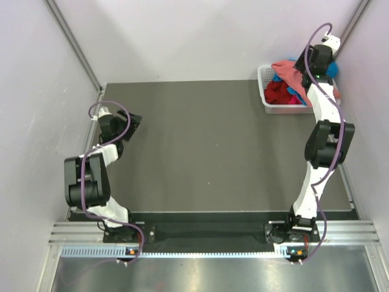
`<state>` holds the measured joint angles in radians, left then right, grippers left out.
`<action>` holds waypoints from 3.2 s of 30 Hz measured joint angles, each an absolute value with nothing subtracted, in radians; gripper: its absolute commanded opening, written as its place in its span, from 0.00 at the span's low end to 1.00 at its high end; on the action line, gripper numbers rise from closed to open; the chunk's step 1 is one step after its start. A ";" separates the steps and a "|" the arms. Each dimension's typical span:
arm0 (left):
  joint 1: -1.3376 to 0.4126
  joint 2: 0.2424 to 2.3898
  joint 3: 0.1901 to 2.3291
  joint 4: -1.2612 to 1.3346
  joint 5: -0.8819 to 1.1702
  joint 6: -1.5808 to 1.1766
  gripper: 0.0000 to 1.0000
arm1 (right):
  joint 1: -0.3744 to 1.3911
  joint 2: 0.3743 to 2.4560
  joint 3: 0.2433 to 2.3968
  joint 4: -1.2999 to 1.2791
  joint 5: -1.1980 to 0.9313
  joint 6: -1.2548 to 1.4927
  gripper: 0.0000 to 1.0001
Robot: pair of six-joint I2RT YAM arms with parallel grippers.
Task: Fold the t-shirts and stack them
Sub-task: Grab the tshirt from the pile, then move the tshirt to the center of the board, then flatten the tshirt out
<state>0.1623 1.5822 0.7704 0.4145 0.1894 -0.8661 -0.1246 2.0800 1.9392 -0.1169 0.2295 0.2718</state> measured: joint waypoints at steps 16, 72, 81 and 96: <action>0.139 1.599 0.841 0.374 0.398 -0.835 0.70 | -0.080 2.312 2.157 -0.232 0.182 0.313 0.17; -0.291 1.203 0.805 -0.408 0.171 -0.637 0.74 | 0.756 1.530 1.207 -0.462 0.002 0.374 0.76; -0.245 1.344 0.919 -0.366 0.200 -0.600 0.78 | 0.672 1.896 1.513 -0.386 -0.034 0.350 0.71; -0.233 2.004 1.400 -0.333 0.247 -0.547 0.81 | 0.564 2.186 1.803 -0.434 -0.111 0.328 0.71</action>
<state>-0.2329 2.0037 1.4002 -0.3332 0.2474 -0.5468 0.5636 2.1864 1.8030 -0.4335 -0.1108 0.3279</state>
